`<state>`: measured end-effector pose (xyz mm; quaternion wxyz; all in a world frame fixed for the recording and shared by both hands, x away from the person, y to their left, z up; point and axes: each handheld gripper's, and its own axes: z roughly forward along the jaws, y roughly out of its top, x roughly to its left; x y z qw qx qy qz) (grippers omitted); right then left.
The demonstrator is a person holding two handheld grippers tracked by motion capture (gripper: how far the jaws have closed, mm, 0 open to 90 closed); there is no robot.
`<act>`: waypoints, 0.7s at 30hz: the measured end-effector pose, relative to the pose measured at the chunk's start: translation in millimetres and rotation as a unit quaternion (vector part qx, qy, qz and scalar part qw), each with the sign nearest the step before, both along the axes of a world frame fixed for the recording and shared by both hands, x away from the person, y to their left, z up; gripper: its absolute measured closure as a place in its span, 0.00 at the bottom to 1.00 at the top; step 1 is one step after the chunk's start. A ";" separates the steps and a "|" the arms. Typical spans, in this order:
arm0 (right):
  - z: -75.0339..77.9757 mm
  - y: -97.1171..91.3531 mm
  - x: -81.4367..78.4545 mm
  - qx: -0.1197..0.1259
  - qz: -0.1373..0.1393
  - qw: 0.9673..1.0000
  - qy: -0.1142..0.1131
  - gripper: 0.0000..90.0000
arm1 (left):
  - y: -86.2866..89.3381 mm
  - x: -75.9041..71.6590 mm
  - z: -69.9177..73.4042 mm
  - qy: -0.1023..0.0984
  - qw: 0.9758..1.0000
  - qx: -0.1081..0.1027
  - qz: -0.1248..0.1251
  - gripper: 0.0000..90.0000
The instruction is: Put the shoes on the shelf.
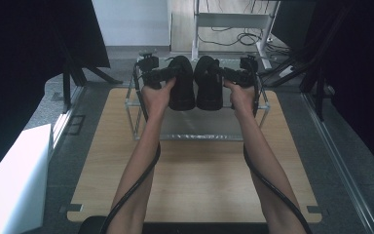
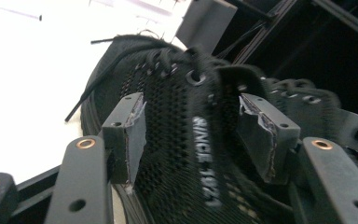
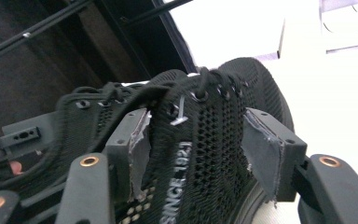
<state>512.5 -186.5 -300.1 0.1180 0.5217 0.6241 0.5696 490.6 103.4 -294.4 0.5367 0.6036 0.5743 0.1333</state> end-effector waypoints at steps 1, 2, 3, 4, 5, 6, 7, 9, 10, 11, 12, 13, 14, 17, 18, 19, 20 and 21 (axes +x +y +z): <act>2.2 -3.0 -2.7 0.000 0.001 1.000 -0.005 0.47 | 1.4 -3.1 2.7 -0.003 1.000 0.002 -0.003 0.47; 4.2 -6.4 -5.7 0.002 0.002 1.000 -0.009 0.48 | 3.5 -7.2 5.3 -0.009 1.000 0.004 -0.008 0.47; 5.9 -13.3 -12.2 0.006 0.004 1.000 -0.015 0.49 | 4.9 -9.5 6.4 -0.012 1.000 0.004 -0.012 0.49; 5.9 -13.3 -12.2 0.006 0.004 1.000 -0.015 0.49 | 6.8 -12.8 7.4 -0.016 1.000 0.003 -0.018 0.49; 5.3 -16.2 -15.8 0.008 0.005 1.000 -0.014 0.50 | 8.7 -17.0 7.7 -0.021 1.000 0.000 -0.022 0.49; 3.9 -19.7 -20.2 0.015 0.010 1.000 -0.013 0.51 | 10.5 -20.4 7.4 -0.024 0.999 -0.002 -0.027 0.50; 1.0 -24.8 -26.4 0.024 0.016 0.999 -0.016 0.53 | 11.9 -23.0 7.0 -0.026 0.999 -0.003 -0.032 0.51; -2.5 -29.2 -33.5 0.031 0.025 0.999 -0.015 0.57 | 14.7 -30.3 5.2 -0.034 0.999 -0.007 -0.040 0.54; -2.5 -29.2 -33.5 0.031 0.025 0.999 -0.015 0.57 | 16.3 -33.9 4.3 -0.036 0.998 -0.010 -0.042 0.54; -6.4 -32.6 -40.4 0.034 0.034 0.999 -0.017 0.63 | 18.2 -37.7 2.9 -0.040 0.998 -0.016 -0.047 0.58; -6.4 -32.6 -40.4 0.034 0.034 0.999 -0.017 0.63 | 19.8 -41.9 1.4 -0.045 0.998 -0.020 -0.051 0.58; -10.5 -35.2 -49.4 0.037 0.045 0.998 -0.021 0.71 | 21.7 -47.2 -0.7 -0.047 0.997 -0.022 -0.056 0.62; -12.4 -36.4 -53.9 0.041 0.049 0.998 -0.026 0.74 | 23.3 -51.5 -2.6 -0.050 0.997 -0.023 -0.062 0.63; -16.0 -38.6 -63.3 0.043 0.050 0.997 -0.032 0.81 | 27.4 -64.8 -8.0 -0.057 0.996 -0.016 -0.068 0.69; -17.6 -39.2 -66.9 0.043 0.052 0.997 -0.036 0.84 | 28.8 -69.7 -10.4 -0.061 0.996 -0.014 -0.070 0.72; -19.5 -39.8 -71.9 0.045 0.054 0.997 -0.038 0.86 | 30.4 -74.2 -12.9 -0.062 0.995 -0.011 -0.073 0.74; -24.4 -40.0 -82.5 0.039 0.062 0.997 -0.040 0.91 | 32.1 -79.6 -16.4 -0.064 0.995 -0.008 -0.075 0.81; -26.9 -40.1 -87.4 0.036 0.064 0.996 -0.042 0.94 | 33.2 -83.8 -19.5 -0.066 0.995 -0.006 -0.078 0.85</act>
